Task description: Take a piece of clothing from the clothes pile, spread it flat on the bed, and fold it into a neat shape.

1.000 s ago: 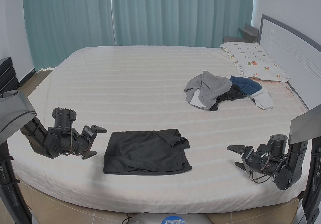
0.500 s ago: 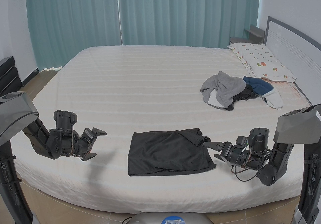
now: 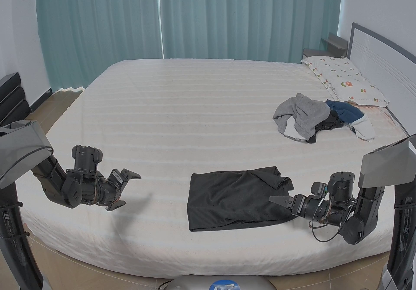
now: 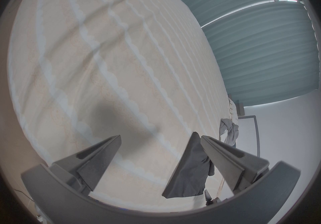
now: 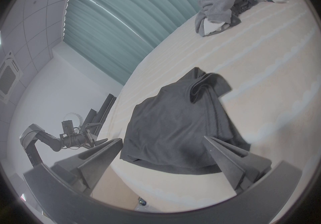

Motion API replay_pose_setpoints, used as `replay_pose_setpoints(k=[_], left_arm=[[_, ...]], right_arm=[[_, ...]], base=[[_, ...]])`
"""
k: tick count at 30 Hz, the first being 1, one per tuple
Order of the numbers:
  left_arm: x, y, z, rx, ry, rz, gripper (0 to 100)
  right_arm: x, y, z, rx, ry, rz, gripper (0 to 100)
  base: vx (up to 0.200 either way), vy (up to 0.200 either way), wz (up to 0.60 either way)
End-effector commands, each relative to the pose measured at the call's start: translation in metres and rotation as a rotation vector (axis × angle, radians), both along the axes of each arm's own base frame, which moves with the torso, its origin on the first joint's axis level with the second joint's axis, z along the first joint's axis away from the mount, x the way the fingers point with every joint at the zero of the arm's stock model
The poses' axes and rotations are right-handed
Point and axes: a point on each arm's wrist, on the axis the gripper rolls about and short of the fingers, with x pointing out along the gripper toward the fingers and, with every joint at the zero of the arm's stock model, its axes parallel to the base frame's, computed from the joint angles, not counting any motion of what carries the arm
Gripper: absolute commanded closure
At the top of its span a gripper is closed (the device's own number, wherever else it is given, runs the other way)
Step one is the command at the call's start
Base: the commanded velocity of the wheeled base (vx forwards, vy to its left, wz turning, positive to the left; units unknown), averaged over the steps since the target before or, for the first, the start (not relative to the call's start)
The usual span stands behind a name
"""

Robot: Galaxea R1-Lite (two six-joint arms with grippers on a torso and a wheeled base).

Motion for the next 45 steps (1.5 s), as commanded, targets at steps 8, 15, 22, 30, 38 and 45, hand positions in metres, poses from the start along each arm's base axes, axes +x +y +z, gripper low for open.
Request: replay_pose_setpoints(k=[8, 15, 22, 30, 38, 45], left_arm=[[0.001, 0.0, -0.001, 0.0, 0.001, 0.0, 0], [0.001, 0.0, -0.001, 0.0, 0.001, 0.0, 0], [0.002, 0.0, -0.001, 0.0, -0.001, 0.0, 0], [0.002, 0.001, -0.001, 0.0, -0.002, 0.004, 0], [0.002, 0.001, 0.0, 0.0, -0.002, 0.004, 0], [0.002, 0.001, 0.0, 0.0, -0.001, 0.006, 0]], right_arm=[[0.0, -0.013, -0.015, -0.043, 0.032, -0.023, 0], [-0.006, -0.013, -0.025, -0.06, 0.039, -0.011, 0], [-0.008, -0.009, -0.029, -0.059, 0.036, 0.005, 0], [-0.015, -0.013, -0.03, -0.085, 0.046, 0.008, 100], [-0.015, -0.029, -0.018, -0.102, 0.015, -0.034, 100], [-0.016, -0.04, -0.022, -0.152, 0.008, -0.037, 100]], base=[[0.0, 0.0, 0.0], [0.0, 0.0, 0.0], [0.0, 0.0, 0.0], [0.0, 0.0, 0.0], [0.0, 0.0, 0.0], [0.0, 0.0, 0.0]])
